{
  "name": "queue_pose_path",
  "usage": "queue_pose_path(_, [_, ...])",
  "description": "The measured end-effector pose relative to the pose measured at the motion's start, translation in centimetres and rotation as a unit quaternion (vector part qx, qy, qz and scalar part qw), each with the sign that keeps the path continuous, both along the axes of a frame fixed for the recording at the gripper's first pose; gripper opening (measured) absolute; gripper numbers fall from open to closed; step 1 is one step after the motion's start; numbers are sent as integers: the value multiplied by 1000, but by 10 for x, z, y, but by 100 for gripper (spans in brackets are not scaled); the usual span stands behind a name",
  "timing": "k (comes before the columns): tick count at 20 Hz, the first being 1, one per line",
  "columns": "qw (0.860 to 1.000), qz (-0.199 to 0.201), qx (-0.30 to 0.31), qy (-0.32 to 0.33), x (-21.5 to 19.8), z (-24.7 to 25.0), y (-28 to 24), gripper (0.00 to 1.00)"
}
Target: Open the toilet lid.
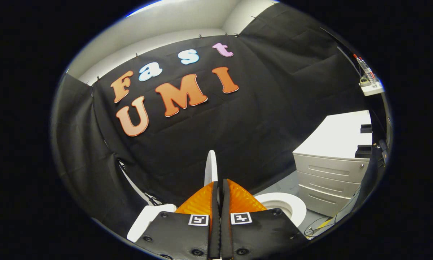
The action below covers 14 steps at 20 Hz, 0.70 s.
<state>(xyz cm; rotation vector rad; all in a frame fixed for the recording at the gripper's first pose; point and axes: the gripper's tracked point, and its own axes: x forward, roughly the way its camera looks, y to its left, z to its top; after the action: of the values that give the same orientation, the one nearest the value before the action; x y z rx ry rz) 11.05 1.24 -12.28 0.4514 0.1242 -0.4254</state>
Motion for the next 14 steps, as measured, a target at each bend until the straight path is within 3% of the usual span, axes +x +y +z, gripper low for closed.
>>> queue_pose_path(14, [995,72,-73,1,26,43,112,9])
